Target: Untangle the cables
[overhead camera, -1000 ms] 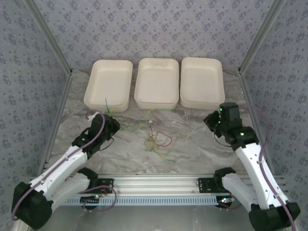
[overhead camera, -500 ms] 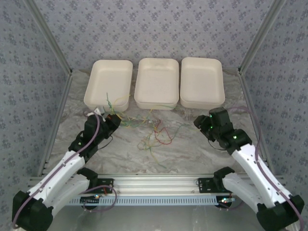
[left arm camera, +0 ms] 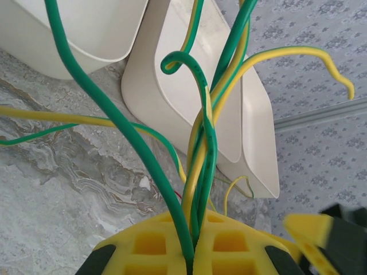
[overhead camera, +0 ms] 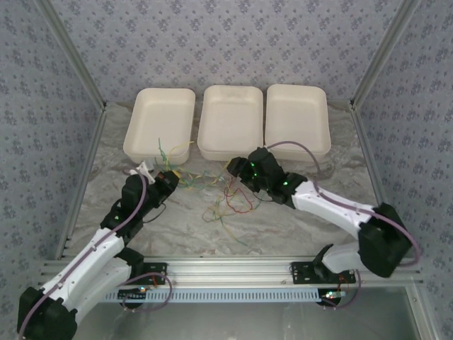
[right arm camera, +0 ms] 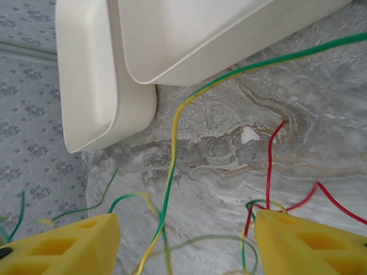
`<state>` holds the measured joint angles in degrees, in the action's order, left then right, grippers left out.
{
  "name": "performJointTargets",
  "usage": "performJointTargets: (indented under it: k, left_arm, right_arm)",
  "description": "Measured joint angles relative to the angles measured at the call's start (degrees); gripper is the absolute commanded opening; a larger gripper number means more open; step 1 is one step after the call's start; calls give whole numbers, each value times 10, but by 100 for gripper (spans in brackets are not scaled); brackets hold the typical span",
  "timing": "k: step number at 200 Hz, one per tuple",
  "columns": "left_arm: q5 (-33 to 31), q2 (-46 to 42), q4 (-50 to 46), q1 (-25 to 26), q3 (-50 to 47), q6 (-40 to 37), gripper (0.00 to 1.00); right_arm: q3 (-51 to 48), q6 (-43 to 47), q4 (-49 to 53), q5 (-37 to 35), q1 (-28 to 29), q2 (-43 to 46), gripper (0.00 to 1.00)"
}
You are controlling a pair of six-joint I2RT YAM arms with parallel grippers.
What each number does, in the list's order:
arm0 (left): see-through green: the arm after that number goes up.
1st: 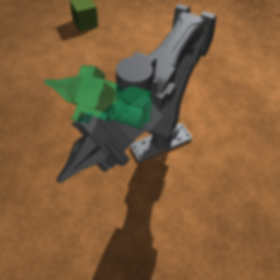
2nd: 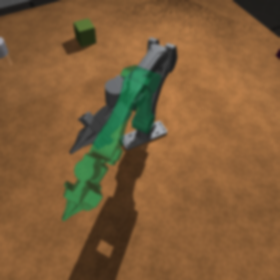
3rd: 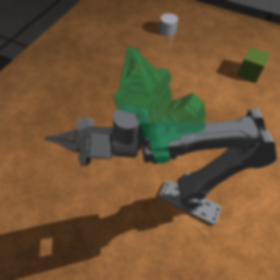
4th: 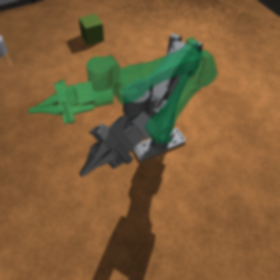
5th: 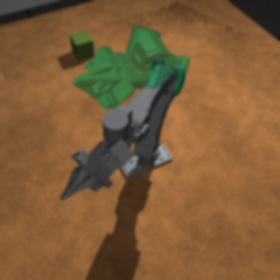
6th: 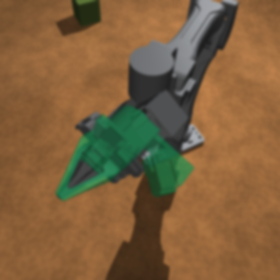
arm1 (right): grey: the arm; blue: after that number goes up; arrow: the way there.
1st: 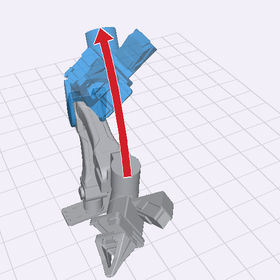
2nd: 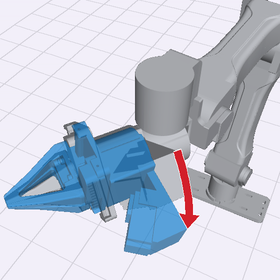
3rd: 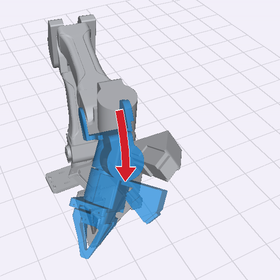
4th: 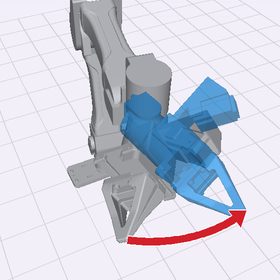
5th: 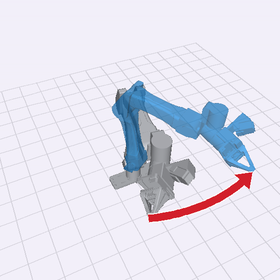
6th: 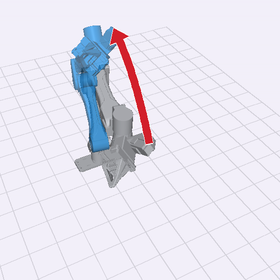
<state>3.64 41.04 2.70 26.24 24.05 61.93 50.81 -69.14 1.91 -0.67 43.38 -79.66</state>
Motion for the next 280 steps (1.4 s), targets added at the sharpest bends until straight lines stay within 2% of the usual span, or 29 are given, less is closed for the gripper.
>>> performJointTargets:
  k: [20,30,54,71,102,136,167,173,195,202,226,252,280]
  left_arm:
    - [0,-5,1,0,0,0,0]
    - [0,-7,1,0,0,0,0]
    - [0,-9,0,0,0,0,0]
    - [0,-9,0,0,-2,0,0]
    - [-15,-17,-36,-1,-2,1,0]
    - [-50,-20,-108,-8,-2,23,0]
    - [-47,-20,-94,-10,-2,63,0]
    - [-47,-20,-89,-10,-2,69,6]
    - [-59,-20,-89,-14,-5,85,38]
    - [-66,-20,-95,-19,-12,88,45]
    - [-77,-10,-124,-27,-26,91,47]
    - [-80,-13,-138,-31,-26,90,41]
    - [-87,-21,-161,-36,-26,85,49]
  right_arm:
    - [16,-26,-40,11,-2,-55,64]
    - [23,-36,-61,14,-3,-76,58]
    - [43,-60,-99,24,-9,-118,31]
    - [67,-64,-107,29,-17,-144,0]
    - [85,-58,-92,15,-26,-139,0]
    - [104,-15,2,-26,-13,-49,0]
    - [164,31,80,-26,5,-2,0]
    - [176,41,94,-29,7,-1,0]
    - [201,65,135,-61,23,-5,0]
    - [207,72,142,-76,29,-5,0]
    - [211,84,148,-113,51,-10,0]
    - [206,87,152,-125,66,-18,0]
    - [208,97,174,-139,62,-16,0]
